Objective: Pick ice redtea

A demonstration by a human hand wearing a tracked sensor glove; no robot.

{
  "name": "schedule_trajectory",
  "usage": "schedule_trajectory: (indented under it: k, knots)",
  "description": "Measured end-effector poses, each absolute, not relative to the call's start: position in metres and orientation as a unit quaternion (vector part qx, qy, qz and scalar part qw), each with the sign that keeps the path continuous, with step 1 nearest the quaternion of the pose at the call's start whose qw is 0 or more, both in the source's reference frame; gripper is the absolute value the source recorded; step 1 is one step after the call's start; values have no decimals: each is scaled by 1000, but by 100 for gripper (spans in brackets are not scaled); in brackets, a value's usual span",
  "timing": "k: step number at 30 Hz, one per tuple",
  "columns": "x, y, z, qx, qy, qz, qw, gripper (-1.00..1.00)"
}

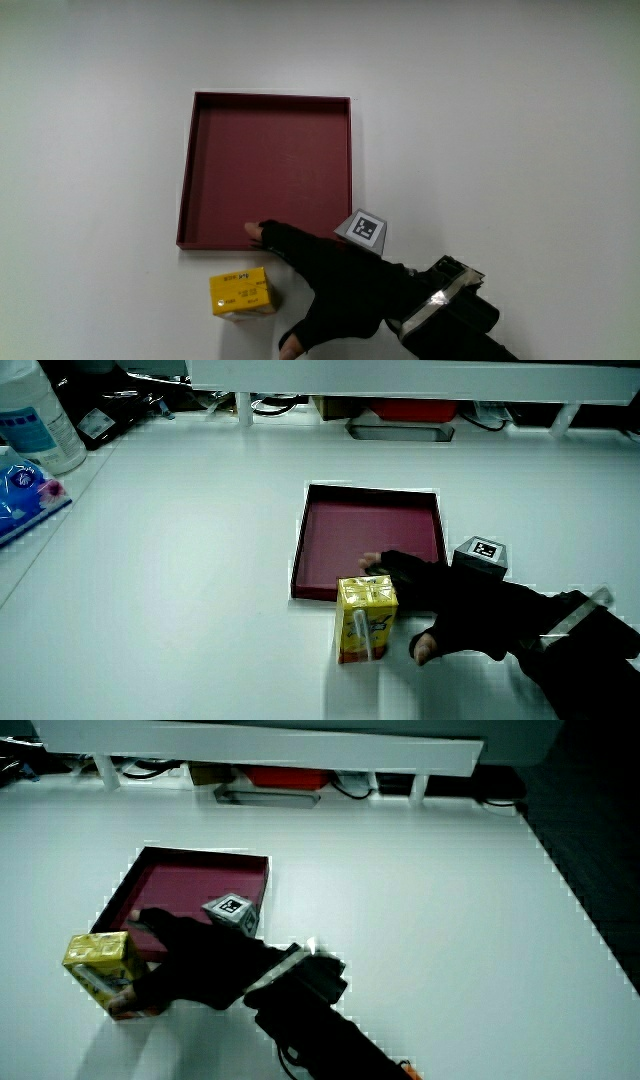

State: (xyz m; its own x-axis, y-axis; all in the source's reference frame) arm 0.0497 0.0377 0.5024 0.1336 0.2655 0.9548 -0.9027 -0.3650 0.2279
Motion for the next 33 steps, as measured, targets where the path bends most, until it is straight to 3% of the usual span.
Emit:
schedule_trajectory:
  k: [11,25,33]
  knots:
    - [42,42,507,568,-284,611,471,0]
    - [50,44,511,567,-251,684,384,42]
    - [50,47,511,570,-247,692,368,67]
